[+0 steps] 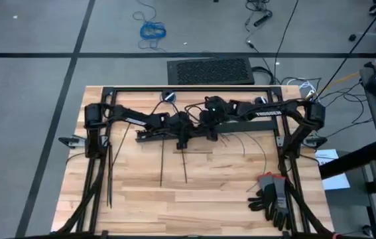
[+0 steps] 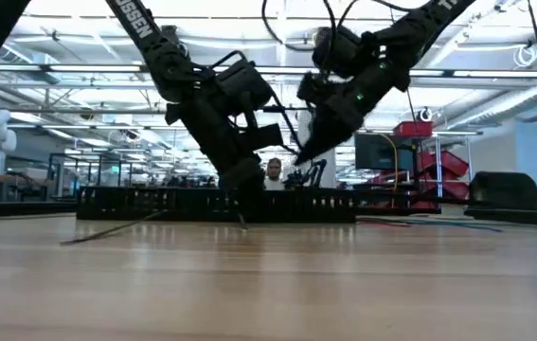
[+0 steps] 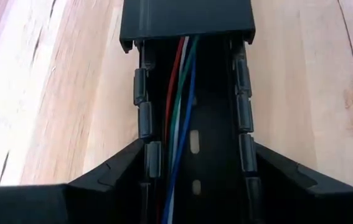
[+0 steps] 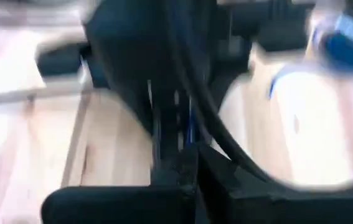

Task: Ziptie cables
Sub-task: Close the black cable duct

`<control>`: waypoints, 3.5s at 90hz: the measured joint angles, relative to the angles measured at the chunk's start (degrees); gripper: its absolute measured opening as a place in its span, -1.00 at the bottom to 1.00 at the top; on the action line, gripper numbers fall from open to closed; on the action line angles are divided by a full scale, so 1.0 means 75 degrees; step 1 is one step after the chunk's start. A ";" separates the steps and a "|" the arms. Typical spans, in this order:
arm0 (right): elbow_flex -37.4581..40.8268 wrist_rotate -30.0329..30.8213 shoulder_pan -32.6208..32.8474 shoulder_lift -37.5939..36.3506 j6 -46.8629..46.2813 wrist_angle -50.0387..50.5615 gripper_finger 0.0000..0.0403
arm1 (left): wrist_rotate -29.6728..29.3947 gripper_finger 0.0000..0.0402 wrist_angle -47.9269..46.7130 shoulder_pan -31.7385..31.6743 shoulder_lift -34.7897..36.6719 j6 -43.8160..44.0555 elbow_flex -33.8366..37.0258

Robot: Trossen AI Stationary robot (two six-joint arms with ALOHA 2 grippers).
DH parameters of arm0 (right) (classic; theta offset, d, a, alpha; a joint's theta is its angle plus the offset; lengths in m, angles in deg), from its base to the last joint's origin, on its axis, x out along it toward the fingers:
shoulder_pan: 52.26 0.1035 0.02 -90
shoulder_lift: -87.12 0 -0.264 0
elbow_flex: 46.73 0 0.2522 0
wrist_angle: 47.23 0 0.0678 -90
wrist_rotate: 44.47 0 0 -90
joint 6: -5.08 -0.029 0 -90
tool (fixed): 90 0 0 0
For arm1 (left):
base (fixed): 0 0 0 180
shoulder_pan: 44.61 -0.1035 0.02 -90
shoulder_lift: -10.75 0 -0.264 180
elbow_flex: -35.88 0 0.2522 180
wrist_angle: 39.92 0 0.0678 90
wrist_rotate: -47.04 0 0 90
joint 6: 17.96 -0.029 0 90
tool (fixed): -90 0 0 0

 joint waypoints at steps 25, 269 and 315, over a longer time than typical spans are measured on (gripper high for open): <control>0.0000 0.0790 0.0012 0.0030 0.0203 0.0836 -1.00 | 0.0000 0.16 0.0052 0.0003 -0.0003 -0.0009 0.0009; 0.0005 0.0291 0.0023 0.0822 -0.0006 0.0175 -1.00 | 0.0420 0.47 0.0534 -0.0140 -0.0003 0.0615 -0.0175; 0.0000 0.0232 0.0101 0.1082 -0.0184 -0.0442 -1.00 | 0.0455 0.46 0.0944 -0.0134 -0.0592 0.0644 -0.0184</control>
